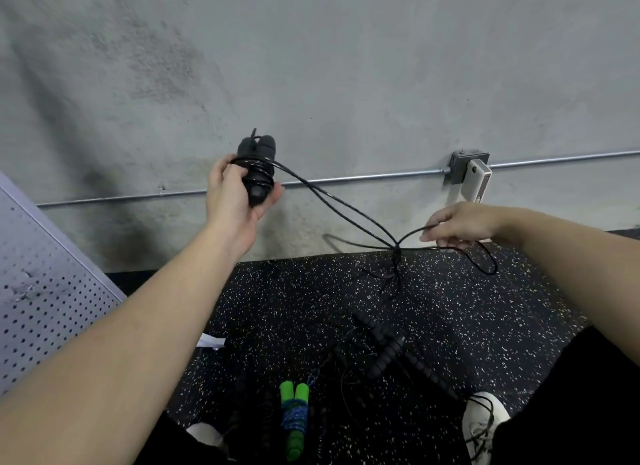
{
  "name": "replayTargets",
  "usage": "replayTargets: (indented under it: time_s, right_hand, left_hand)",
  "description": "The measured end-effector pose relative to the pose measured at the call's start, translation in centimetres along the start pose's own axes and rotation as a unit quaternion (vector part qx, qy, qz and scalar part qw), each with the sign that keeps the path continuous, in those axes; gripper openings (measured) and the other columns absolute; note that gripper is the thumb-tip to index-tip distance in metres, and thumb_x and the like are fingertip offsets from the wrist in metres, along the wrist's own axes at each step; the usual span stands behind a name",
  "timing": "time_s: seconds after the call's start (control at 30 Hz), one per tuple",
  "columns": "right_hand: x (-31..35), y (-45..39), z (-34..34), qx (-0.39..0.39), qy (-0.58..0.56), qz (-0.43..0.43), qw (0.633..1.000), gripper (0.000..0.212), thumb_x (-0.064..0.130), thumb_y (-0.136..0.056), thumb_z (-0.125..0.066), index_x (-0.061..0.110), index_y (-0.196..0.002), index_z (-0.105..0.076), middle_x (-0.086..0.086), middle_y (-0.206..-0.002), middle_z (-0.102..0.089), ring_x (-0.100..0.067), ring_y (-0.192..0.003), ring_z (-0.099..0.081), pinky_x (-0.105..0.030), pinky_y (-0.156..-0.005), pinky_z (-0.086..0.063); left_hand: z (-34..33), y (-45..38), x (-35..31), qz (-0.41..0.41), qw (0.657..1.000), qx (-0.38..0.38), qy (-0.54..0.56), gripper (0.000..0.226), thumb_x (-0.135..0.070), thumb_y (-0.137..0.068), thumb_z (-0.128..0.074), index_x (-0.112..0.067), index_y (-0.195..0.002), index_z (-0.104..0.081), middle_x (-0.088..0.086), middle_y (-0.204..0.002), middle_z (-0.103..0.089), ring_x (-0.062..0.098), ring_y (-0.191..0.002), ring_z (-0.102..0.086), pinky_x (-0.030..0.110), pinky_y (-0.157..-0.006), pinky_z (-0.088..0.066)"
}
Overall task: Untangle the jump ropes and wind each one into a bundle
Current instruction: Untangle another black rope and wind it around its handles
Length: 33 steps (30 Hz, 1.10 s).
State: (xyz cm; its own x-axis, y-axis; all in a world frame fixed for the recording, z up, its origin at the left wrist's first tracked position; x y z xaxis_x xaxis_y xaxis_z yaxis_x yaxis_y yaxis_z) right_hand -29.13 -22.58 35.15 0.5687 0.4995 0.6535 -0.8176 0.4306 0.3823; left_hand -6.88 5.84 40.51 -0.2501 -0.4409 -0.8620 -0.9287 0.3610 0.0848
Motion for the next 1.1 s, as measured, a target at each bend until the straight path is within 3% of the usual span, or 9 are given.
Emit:
replayTargets:
  time_s: [0.17, 0.27, 0.37, 0.57, 0.67, 0.77, 0.87, 0.97, 1.1]
  right_hand:
    - [2.4, 0.6, -0.6, -0.022, -0.014, 0.076, 0.997, 0.029, 0.049, -0.086, -0.072, 0.041, -0.114, -0.07, 0.017, -0.119, -0.068, -0.006, -0.115, -0.058, -0.03, -0.091, -0.042]
    - [5.2, 1.0, -1.9, -0.073, -0.048, 0.121, 0.989, 0.057, 0.06, -0.082, -0.069, 0.04, -0.134, -0.056, 0.011, -0.129, -0.061, -0.007, -0.122, -0.054, -0.028, -0.103, -0.037]
    - [8.9, 1.4, -4.1, -0.053, -0.111, 0.188, 0.974, 0.074, 0.057, -0.079, -0.071, 0.035, -0.145, -0.046, 0.01, -0.136, -0.058, -0.003, -0.125, -0.054, -0.028, -0.109, -0.04]
    - [14.8, 2.1, -7.1, -0.025, -0.155, 0.293, 0.943, 0.019, 0.021, -0.094, -0.069, 0.014, -0.112, -0.069, 0.018, -0.091, -0.07, 0.009, -0.081, -0.062, -0.006, -0.074, -0.044]
    - [15.0, 2.3, -7.8, -0.044, -0.122, 0.302, 0.944, 0.013, 0.019, -0.092, -0.072, 0.008, -0.093, -0.066, 0.001, -0.082, -0.073, 0.002, -0.069, -0.063, -0.013, -0.066, -0.046]
    - [13.8, 1.7, -7.8, -0.104, -0.029, 0.293, 0.95, 0.028, 0.035, -0.084, -0.08, 0.018, -0.082, -0.058, 0.006, -0.075, -0.07, -0.017, -0.084, -0.071, -0.031, -0.077, -0.052]
    - [12.4, 1.6, -7.4, -0.198, 0.024, 0.291, 0.936, 0.072, 0.05, -0.072, -0.084, 0.027, -0.132, -0.052, 0.009, -0.122, -0.058, -0.009, -0.116, -0.053, -0.034, -0.107, -0.043]
    - [11.8, 1.7, -7.9, -0.238, -0.166, 0.224, 0.93, 0.118, 0.057, -0.064, -0.086, 0.026, -0.156, -0.019, 0.002, -0.154, -0.034, -0.012, -0.14, -0.033, -0.035, -0.117, -0.03]
    - [11.4, 0.8, -8.5, -0.241, -0.305, 0.129, 0.912, 0.107, 0.068, -0.074, -0.073, 0.033, -0.156, -0.015, -0.004, -0.156, -0.032, -0.02, -0.141, -0.035, -0.045, -0.118, -0.03]
  left_hand:
    - [-1.3, 0.9, -1.6, -0.01, 0.996, 0.089, -0.031, 0.03, -0.007, -0.103, -0.041, -0.026, -0.122, -0.055, 0.02, -0.125, -0.065, 0.041, -0.094, -0.072, 0.044, -0.079, -0.062]
    - [-2.3, 2.2, -2.0, -0.008, 0.988, 0.146, -0.055, 0.031, -0.005, -0.103, -0.04, -0.026, -0.117, -0.058, 0.018, -0.125, -0.066, 0.045, -0.108, -0.069, 0.042, -0.08, -0.061]
    - [-3.8, 3.4, -2.5, -0.016, 0.982, 0.181, -0.059, 0.033, -0.003, -0.103, -0.039, -0.025, -0.118, -0.059, 0.017, -0.119, -0.068, 0.04, -0.094, -0.073, 0.045, -0.086, -0.061]
    - [-5.7, 4.3, -4.3, -0.013, 0.972, 0.235, -0.023, 0.031, -0.009, -0.103, -0.035, -0.028, -0.116, -0.055, 0.011, -0.113, -0.073, 0.043, -0.105, -0.07, 0.047, -0.088, -0.06]
    - [-5.9, 4.7, -5.0, 0.011, 0.97, 0.24, 0.039, 0.027, -0.012, -0.104, -0.036, -0.027, -0.115, -0.055, 0.011, -0.112, -0.072, 0.043, -0.104, -0.071, 0.049, -0.089, -0.06]
    - [-5.3, 4.6, -5.5, 0.035, 0.971, 0.212, 0.108, 0.032, -0.015, -0.103, -0.041, -0.021, -0.131, -0.054, 0.014, -0.107, -0.072, 0.04, -0.096, -0.074, 0.063, -0.092, -0.054]
    - [-4.5, 4.2, -6.2, 0.057, 0.965, 0.174, 0.19, 0.032, -0.015, -0.102, -0.047, -0.007, -0.132, -0.054, 0.017, -0.1, -0.07, 0.035, -0.083, -0.074, 0.067, -0.086, -0.055]
    - [-3.8, 4.4, -6.6, 0.065, 0.959, 0.161, 0.224, 0.026, -0.013, -0.1, -0.049, -0.003, -0.123, -0.056, 0.018, -0.091, -0.071, 0.034, -0.076, -0.072, 0.068, -0.082, -0.056]
    - [-3.6, 4.8, -7.0, 0.065, 0.958, 0.156, 0.232, 0.022, -0.013, -0.1, -0.05, -0.001, -0.117, -0.057, 0.019, -0.09, -0.071, 0.032, -0.074, -0.071, 0.065, -0.082, -0.057]
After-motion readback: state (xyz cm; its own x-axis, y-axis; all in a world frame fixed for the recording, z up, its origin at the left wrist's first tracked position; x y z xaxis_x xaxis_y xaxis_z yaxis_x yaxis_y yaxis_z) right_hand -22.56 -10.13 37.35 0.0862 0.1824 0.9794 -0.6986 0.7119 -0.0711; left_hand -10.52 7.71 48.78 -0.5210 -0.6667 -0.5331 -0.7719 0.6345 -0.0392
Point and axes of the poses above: each hand's wrist, its own y-axis away from the middle knuckle, its own z-axis out of the back of the hand, x = y × z, the point moved 2 cm from there along -y, towards the middle knuckle
